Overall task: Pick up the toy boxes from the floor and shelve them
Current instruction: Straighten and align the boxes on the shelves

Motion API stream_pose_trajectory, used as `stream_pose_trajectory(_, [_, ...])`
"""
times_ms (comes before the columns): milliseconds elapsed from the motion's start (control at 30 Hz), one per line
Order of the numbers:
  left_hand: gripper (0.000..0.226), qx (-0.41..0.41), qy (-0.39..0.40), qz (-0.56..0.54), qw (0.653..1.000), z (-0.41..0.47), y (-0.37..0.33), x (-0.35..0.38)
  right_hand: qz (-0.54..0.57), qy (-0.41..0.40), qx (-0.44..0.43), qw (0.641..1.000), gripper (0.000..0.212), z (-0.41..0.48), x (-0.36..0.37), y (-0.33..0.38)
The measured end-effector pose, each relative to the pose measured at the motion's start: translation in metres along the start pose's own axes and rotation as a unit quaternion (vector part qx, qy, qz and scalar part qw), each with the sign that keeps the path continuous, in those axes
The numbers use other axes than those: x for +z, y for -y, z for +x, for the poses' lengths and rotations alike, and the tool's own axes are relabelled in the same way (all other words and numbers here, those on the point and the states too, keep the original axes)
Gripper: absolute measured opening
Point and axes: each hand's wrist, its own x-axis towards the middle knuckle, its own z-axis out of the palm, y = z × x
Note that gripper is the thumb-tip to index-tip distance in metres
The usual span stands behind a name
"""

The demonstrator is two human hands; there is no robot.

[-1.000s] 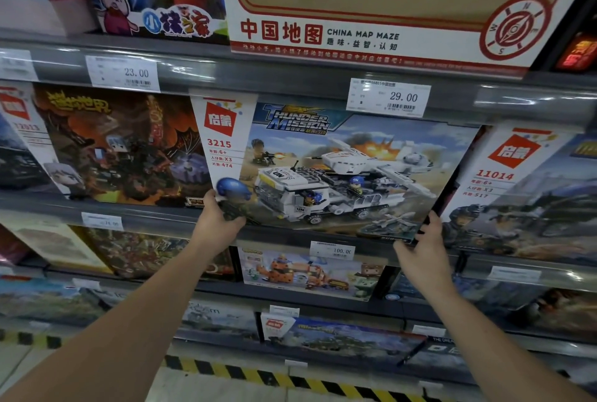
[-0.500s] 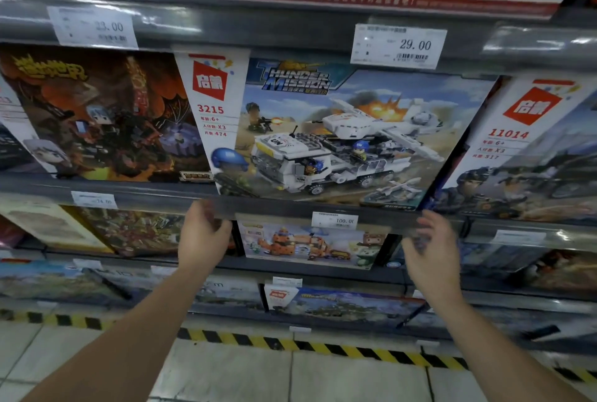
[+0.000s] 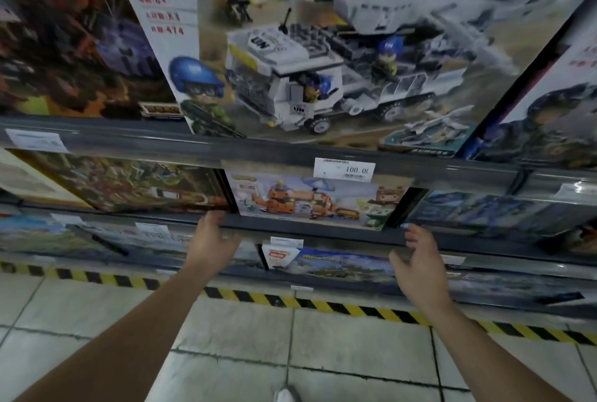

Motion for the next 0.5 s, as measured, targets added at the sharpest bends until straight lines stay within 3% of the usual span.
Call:
stream_pose_trajectory(200, [0.065, -0.011, -0.016, 0.007, 1.0, 0.048, 0.031, 0.055, -0.007, 0.042, 0.006, 0.999, 0.07, 0.04, 0.049, -0.052])
stream_pose_trajectory(500, [0.074, 0.034, -0.09, -0.047, 0.994, 0.14, 0.073, 0.124, 0.008, -0.017, -0.044, 0.999, 0.086, 0.097, 0.124, -0.105])
